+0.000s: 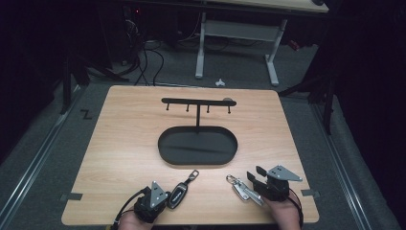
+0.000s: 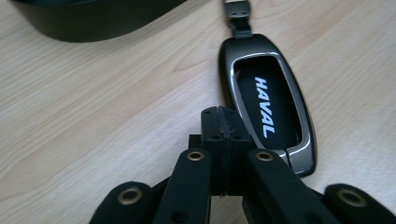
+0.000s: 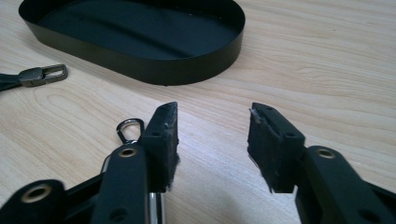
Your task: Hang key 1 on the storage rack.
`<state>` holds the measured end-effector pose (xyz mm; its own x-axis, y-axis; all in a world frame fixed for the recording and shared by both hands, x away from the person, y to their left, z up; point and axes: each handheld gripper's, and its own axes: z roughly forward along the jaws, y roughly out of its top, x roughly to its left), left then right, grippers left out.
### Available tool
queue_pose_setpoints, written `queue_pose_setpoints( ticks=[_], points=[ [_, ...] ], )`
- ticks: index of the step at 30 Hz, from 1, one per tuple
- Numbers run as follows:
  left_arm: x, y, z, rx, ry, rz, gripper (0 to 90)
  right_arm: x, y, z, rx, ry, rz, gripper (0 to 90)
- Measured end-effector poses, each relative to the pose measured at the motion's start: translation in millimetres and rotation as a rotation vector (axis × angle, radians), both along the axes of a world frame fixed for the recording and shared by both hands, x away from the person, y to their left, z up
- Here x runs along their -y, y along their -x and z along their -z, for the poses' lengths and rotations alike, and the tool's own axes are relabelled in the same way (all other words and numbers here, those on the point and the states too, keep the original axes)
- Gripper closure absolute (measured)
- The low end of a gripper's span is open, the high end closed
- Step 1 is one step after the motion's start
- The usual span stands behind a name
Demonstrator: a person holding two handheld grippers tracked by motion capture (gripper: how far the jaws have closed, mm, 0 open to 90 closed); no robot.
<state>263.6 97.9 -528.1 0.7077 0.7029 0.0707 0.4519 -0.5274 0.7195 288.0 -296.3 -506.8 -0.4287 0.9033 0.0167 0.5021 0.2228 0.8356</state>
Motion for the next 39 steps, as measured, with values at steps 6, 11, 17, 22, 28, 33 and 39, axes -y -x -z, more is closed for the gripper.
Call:
queue_pose_setpoints(
  ticks=[6,11,17,22,28,33,39],
  points=[
    [21.1,5.1,0.9,-0.001,0.021,0.059,90.0,0.1,2.4,-1.2,0.029,0.007,-0.002,53.6],
    [40.1,6.7,1.0,-0.002,0.035,0.125,89.7,-0.6,5.1,-1.2,0.003,0.002,0.015,47.8],
    [57.4,3.8,0.2,0.008,0.077,0.182,85.6,-7.1,16.3,-2.3,0.006,0.011,-0.013,52.5],
    [55.7,0.7,-2.5,0.042,0.094,0.18,77.5,-24.3,24.8,-0.1,-0.001,0.022,-0.096,63.8],
    [16.5,-8.7,-8.8,0.118,0.099,0.072,64.8,-59.5,31.3,0.0,-0.034,0.012,-0.214,89.9],
    [-20.8,-16.7,-14.0,0.152,0.143,-0.071,52.2,-92.4,31.4,2.4,-0.061,0.009,-0.315,90.0],
    [-48.2,-18.2,-15.3,0.153,0.185,-0.152,49.4,-126.3,31.4,10.9,-0.102,0.023,-0.421,86.0]
  ],
)
